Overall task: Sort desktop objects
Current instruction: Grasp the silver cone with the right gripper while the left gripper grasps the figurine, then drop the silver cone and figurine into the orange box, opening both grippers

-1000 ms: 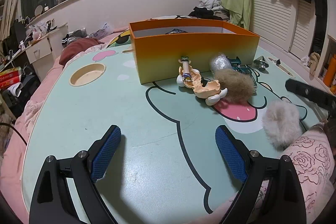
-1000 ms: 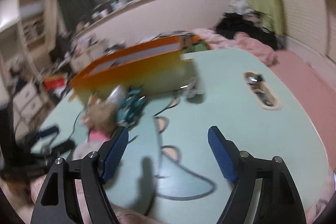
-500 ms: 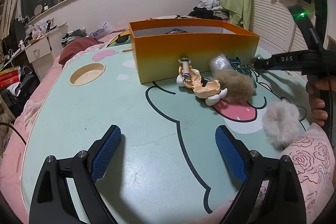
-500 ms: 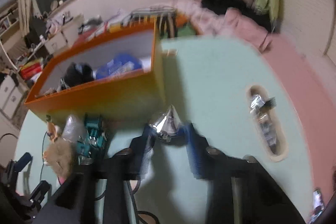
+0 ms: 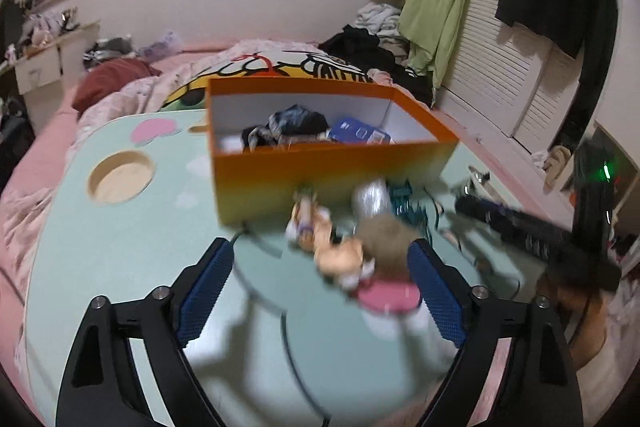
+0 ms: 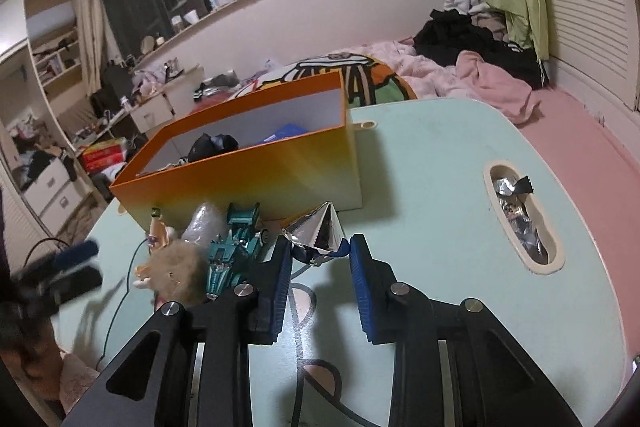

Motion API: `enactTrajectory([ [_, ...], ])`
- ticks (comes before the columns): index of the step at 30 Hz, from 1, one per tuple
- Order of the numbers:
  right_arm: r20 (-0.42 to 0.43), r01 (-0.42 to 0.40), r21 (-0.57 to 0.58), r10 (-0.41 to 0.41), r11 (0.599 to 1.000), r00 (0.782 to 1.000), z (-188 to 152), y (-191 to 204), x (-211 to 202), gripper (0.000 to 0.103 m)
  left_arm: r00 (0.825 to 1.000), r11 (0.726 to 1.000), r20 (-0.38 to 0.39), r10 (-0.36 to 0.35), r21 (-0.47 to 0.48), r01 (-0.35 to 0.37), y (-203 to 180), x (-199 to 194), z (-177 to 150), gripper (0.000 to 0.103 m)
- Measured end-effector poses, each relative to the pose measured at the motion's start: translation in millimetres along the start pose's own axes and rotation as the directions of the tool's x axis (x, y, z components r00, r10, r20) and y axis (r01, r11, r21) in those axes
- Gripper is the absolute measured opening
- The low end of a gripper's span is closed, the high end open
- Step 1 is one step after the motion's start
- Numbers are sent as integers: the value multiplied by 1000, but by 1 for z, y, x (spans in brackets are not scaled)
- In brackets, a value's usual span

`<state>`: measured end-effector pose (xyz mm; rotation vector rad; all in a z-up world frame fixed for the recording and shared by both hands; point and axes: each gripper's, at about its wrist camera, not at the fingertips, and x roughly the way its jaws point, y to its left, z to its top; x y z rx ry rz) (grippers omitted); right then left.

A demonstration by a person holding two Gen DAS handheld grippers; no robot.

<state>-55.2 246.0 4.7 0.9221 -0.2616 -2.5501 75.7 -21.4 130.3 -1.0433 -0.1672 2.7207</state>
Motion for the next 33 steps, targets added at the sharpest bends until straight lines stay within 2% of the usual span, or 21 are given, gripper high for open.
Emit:
enactTrajectory([
  [2, 0, -6, 11, 6, 1000, 1000, 0, -2, 0, 28, 998, 999, -69, 6, -51, -10, 5, 23, 13, 76],
  [3, 0, -7, 13, 7, 1000, 1000, -1, -3, 0, 28, 994, 997, -107, -3, -82, -6, 9, 33, 17, 66],
  [5, 0, -8, 15, 8, 1000, 1000, -1, -2, 0, 28, 981, 986, -187, -55, -167, 23, 19, 56, 20, 52],
  [6, 1, -7, 14, 7, 1000, 1000, -1, -2, 0, 28, 985, 985, -163, -56, -168, 28, 19, 57, 21, 47],
  [7, 1, -7, 13, 7, 1000, 1000, -2, -2, 0, 28, 983, 987, -174, -55, -161, 27, 18, 59, 21, 35],
  [10, 6, -4, 9, 4, 1000, 1000, -3, -2, -1, 28, 978, 986, -175, -117, -136, 93, 12, 55, 14, 33],
  [12, 18, -5, 4, 5, 1000, 1000, -3, -1, -3, 28, 985, 989, -146, -95, -125, 77, 14, 45, 7, 32],
  [17, 57, -49, -37, 51, 998, 997, 1, 11, -17, 28, 994, 988, 0, -109, -114, 108, 25, -6, -3, 32],
  [18, 58, -72, -44, 74, 996, 996, 6, 16, -19, 29, 995, 990, 24, -101, -100, 103, 23, -14, -1, 24],
  [20, 69, -102, -65, 106, 993, 992, 19, 27, -22, 28, 993, 993, 70, -95, -70, 100, 19, -28, 9, 24],
  [23, 86, -95, -124, 106, 988, 991, 49, 49, -15, 28, 989, 994, 120, -80, -64, 89, 12, -31, 42, 24],
  [26, 73, -96, -143, 108, 985, 992, 77, 66, 6, 28, 983, 992, 167, -81, -81, 96, 9, -25, 80, 24],
  [28, 61, -92, -152, 102, 984, 993, 89, 72, 24, 29, 977, 990, 207, -57, -112, 81, 13, -16, 101, 24],
  [29, 51, -87, -150, 96, 985, 994, 92, 73, 35, 33, 974, 989, 221, -41, -128, 71, 16, -8, 106, 25],
  [30, 30, -75, -147, 80, 986, 996, 94, 72, 43, 49, 978, 988, 209, -18, -144, 49, 19, 2, 108, 40],
  [31, 10, -47, -140, 49, 989, 999, 93, 70, 50, 55, 985, 987, 170, 4, -158, 24, 23, 13, 109, 58],
  [32, 2, -23, -134, 23, 991, 1000, 90, 66, 52, 56, 992, 984, 123, 4, -175, 17, 27, 22, 105, 61],
  [33, 5, -25, -132, 26, 991, 1000, 86, 63, 49, 56, 994, 981, 108, -19, -188, 39, 32, 25, 98, 61],
])
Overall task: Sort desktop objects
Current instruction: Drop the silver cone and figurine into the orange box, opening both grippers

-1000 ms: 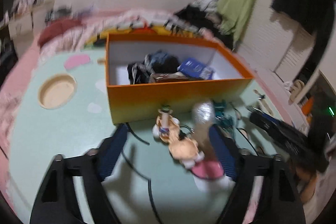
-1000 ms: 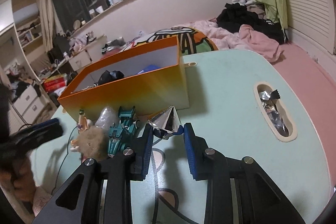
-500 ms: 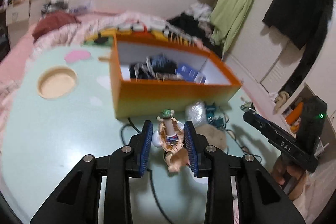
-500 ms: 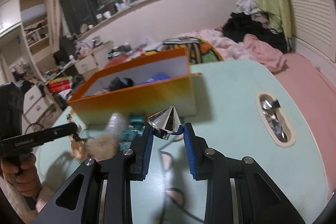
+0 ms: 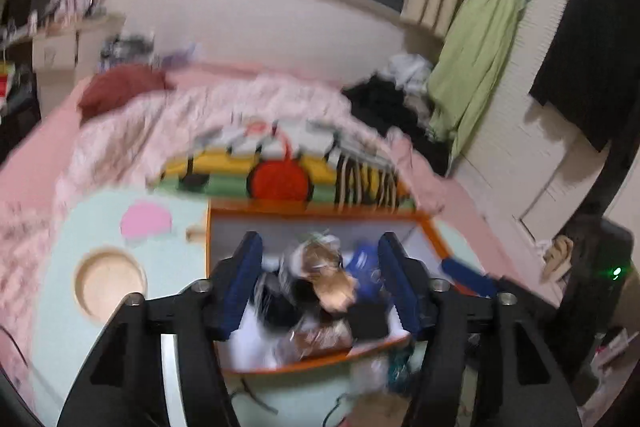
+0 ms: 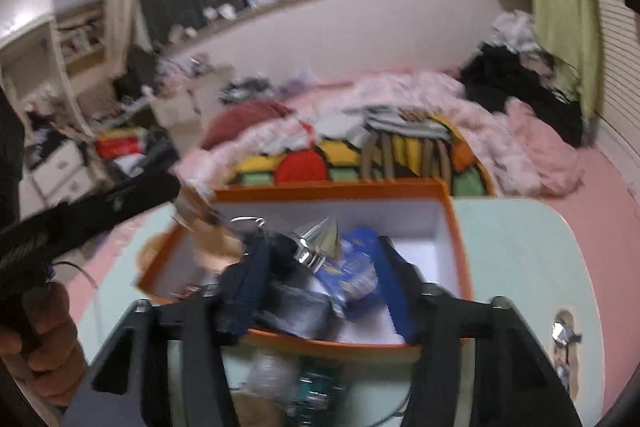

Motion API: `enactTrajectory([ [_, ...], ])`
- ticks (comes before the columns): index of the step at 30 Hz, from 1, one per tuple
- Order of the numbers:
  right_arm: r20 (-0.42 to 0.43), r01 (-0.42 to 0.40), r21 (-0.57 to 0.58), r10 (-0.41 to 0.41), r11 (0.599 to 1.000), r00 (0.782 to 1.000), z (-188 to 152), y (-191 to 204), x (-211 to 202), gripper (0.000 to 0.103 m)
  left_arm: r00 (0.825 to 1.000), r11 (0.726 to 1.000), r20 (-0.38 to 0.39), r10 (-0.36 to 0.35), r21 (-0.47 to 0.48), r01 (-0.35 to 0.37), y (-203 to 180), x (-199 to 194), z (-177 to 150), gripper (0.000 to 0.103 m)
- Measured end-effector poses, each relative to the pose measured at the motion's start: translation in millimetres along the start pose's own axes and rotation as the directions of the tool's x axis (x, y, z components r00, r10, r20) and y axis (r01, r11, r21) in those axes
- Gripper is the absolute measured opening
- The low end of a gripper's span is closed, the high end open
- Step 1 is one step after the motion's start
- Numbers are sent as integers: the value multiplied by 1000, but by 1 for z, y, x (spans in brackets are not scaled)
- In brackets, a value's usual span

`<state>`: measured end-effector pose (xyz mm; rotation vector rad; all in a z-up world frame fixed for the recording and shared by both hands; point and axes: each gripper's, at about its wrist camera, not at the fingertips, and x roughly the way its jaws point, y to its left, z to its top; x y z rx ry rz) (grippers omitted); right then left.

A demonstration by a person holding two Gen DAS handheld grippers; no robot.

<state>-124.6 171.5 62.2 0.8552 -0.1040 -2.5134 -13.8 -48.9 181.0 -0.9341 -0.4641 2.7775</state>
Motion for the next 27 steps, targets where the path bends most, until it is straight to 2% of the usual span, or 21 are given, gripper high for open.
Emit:
enactTrajectory([
  [3, 28, -14, 1, 14, 1000, 999, -25, -10, -23, 57, 998, 998, 1, -57, -28, 57, 16, -12, -26, 61],
  [5, 39, -3, -11, 4, 1000, 999, -41, -15, -37, 61, 998, 998, 0, -56, 16, 56, 18, -27, -47, 62],
  [6, 31, 19, -9, -19, 1000, 999, -54, -18, -46, 67, 998, 997, 27, -48, 63, 46, 15, -38, -55, 65],
  [7, 25, 26, 0, -26, 1000, 999, -62, -18, -51, 68, 999, 994, 37, -7, 108, 3, 12, -48, -64, 78],
  [8, 14, 25, 19, -25, 1000, 1000, -74, -21, -57, 69, 998, 986, 36, 43, 157, -49, 8, -55, -74, 82],
  [10, -12, 22, 34, -21, 999, 1000, -91, -23, -62, 70, 997, 973, 23, 78, 216, -81, 5, -61, -91, 82],
  [12, -88, 86, 23, -84, 996, 993, -104, -24, -52, 70, 991, 960, -54, 125, 257, -107, 6, -50, -105, 82],
  [13, -138, 111, 16, -108, 994, 985, -110, -25, -43, 70, 979, 954, -114, 168, 271, -132, 9, -38, -111, 82],
  [14, -130, 126, -1, -125, 992, 984, -114, -24, -39, 72, 959, 949, -186, 213, 274, -158, 14, -21, -118, 82],
  [15, -141, 138, -7, -137, 990, 980, -116, -24, -37, 75, 958, 925, -122, 260, 316, -211, 11, -18, -123, 87],
  [16, -133, 155, -21, -157, 988, 979, -117, -20, -37, 78, 958, 922, -109, 265, 318, -219, 11, -15, -126, 89],
  [18, -139, 188, -55, -194, 981, 971, -121, -14, -33, 83, 957, 925, -113, 266, 310, -220, 12, -10, -127, 91],
  [20, -141, 182, -58, -188, 982, 972, -124, -13, -31, 86, 958, 928, -113, 265, 300, -221, 15, -6, -127, 92],
  [27, -137, 174, -45, -178, 984, 974, -126, -18, -32, 88, 958, 929, -108, 264, 296, -223, 17, -2, -125, 92],
])
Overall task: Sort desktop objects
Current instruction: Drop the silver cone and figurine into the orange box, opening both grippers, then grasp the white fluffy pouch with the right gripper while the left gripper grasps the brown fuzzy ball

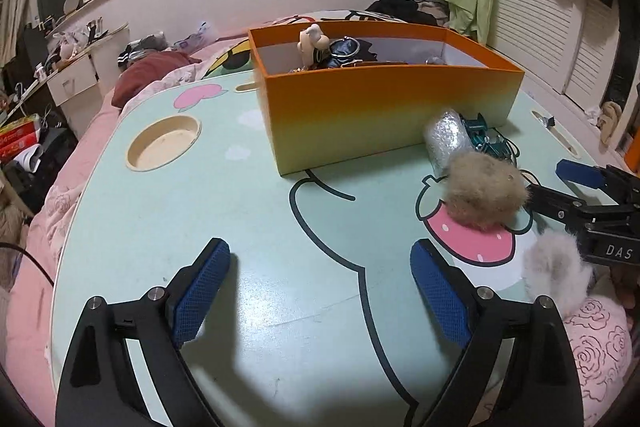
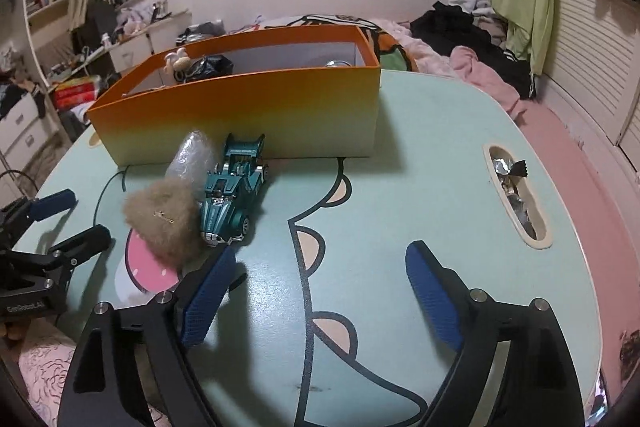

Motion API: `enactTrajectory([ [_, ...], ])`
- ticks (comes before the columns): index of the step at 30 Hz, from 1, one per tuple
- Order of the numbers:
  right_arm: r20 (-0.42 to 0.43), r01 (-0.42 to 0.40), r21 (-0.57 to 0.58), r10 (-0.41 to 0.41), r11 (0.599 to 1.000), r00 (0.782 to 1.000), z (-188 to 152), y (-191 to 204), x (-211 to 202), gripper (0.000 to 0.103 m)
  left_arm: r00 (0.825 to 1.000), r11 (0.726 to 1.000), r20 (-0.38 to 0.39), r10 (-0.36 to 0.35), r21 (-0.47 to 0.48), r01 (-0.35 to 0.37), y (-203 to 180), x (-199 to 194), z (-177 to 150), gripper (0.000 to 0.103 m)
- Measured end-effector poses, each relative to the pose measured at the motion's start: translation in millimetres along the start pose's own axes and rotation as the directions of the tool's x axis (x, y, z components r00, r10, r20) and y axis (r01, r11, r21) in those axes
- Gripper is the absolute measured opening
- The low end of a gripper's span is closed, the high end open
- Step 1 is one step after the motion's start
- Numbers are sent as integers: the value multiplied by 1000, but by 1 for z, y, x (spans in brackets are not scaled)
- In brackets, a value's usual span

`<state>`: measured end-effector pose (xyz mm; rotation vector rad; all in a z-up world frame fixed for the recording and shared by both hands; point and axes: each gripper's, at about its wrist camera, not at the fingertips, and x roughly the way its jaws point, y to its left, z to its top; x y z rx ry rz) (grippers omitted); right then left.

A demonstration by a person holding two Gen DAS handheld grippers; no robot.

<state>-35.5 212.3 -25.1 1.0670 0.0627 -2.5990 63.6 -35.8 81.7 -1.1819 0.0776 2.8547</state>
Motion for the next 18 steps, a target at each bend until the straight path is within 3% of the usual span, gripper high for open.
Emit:
enactTrajectory([
  [10, 7, -18, 14, 18, 1000, 1000, 5, 0, -8, 89, 1000, 1000, 0, 0, 0, 0, 0, 4, 0, 92],
  [18, 62, -119, 98, 113, 988, 992, 5, -17, -16, 89, 1000, 1000, 0, -1, 0, 1, 1, 6, -1, 92],
])
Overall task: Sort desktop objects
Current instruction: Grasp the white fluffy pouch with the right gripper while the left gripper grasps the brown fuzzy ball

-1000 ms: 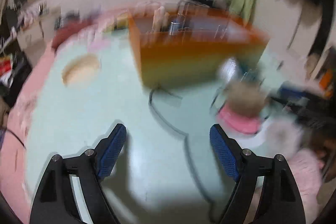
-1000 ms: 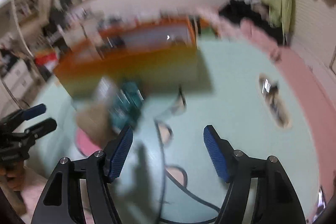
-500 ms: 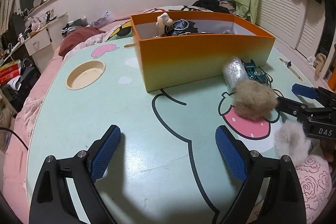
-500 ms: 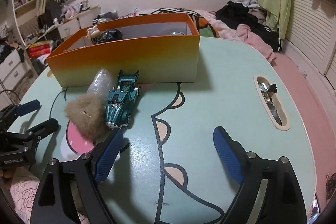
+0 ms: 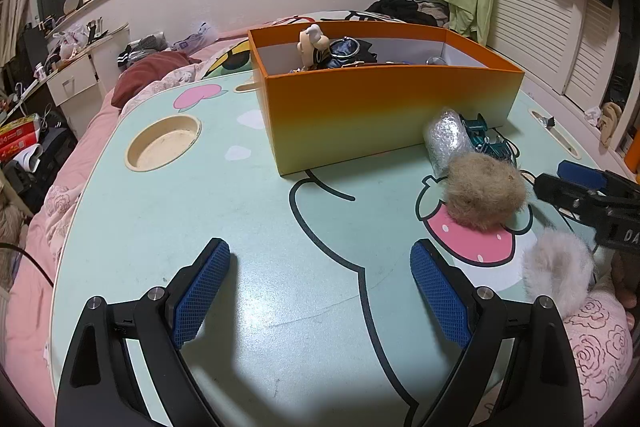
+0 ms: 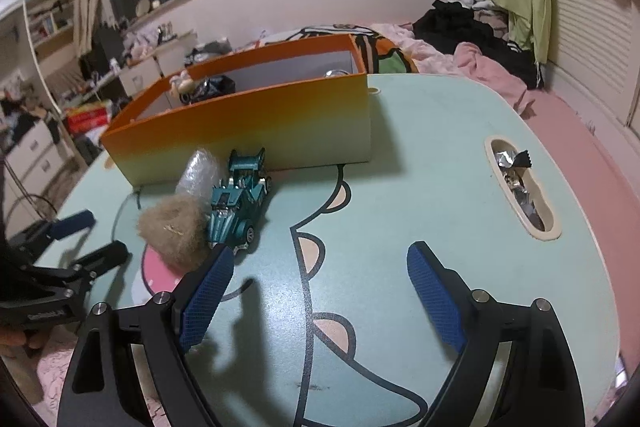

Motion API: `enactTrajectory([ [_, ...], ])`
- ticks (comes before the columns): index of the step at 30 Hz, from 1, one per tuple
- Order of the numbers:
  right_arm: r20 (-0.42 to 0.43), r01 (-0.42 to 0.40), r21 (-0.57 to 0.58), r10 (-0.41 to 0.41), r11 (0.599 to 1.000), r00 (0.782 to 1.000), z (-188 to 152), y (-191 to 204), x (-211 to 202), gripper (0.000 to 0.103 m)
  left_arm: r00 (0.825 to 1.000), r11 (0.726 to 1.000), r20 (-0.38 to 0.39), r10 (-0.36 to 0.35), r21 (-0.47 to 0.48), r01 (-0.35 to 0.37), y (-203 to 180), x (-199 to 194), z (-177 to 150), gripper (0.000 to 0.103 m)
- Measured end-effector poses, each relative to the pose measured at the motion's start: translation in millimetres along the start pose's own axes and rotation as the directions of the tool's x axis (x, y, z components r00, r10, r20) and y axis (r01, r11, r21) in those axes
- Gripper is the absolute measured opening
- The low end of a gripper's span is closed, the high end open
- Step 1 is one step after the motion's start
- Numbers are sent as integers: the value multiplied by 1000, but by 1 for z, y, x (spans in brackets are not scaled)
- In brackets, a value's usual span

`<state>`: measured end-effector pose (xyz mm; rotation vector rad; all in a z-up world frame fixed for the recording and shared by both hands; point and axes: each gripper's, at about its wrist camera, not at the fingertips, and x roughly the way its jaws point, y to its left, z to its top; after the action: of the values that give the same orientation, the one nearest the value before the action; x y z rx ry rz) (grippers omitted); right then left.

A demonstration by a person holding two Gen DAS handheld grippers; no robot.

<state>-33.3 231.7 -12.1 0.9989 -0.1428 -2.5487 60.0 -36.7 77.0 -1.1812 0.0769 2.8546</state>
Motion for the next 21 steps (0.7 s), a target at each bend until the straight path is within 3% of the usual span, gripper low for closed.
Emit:
enactTrajectory([
  [2, 22, -47, 31, 46, 998, 999, -1, -5, -4, 86, 1000, 1000, 0, 0, 0, 0, 0, 1, 0, 92],
  [5, 94, -193, 47, 188, 980, 978, -7, -8, -21, 68, 1000, 1000, 0, -1, 0, 1, 0, 2, 0, 92],
  [9, 97, -340, -113, 351, 934, 931, -20, 28, -48, 67, 1000, 1000, 2, -5, -3, 5, 1, -4, 2, 92],
  [10, 76, -344, -159, 359, 925, 930, -23, 41, -51, 67, 1000, 1000, 3, -6, -4, 6, 3, -8, 1, 92],
  [12, 2, -294, -255, 304, 921, 953, -30, 66, -46, 64, 1000, 1000, 4, -6, -4, 6, 2, -12, 0, 92],
  [13, -56, -238, -281, 232, 930, 971, -32, 75, -35, 57, 1000, 1000, 4, -6, -4, 6, 2, -12, 0, 92],
  [14, -109, -217, -283, 194, 934, 975, -35, 79, -24, 44, 1000, 1000, 4, -4, -5, 4, 2, -11, -1, 92],
  [15, -82, -213, -286, 198, 934, 977, -34, 80, -26, 33, 1000, 1000, 6, -1, -4, 1, 0, -14, -3, 92],
  [17, -82, -224, -259, 209, 940, 974, -34, 76, -26, 22, 1000, 1000, 9, -5, -13, 5, 1, -16, -3, 92],
  [21, 31, -249, -150, 256, 957, 966, -35, 52, -39, 21, 998, 999, 55, -26, -29, 27, 0, -31, -4, 92],
])
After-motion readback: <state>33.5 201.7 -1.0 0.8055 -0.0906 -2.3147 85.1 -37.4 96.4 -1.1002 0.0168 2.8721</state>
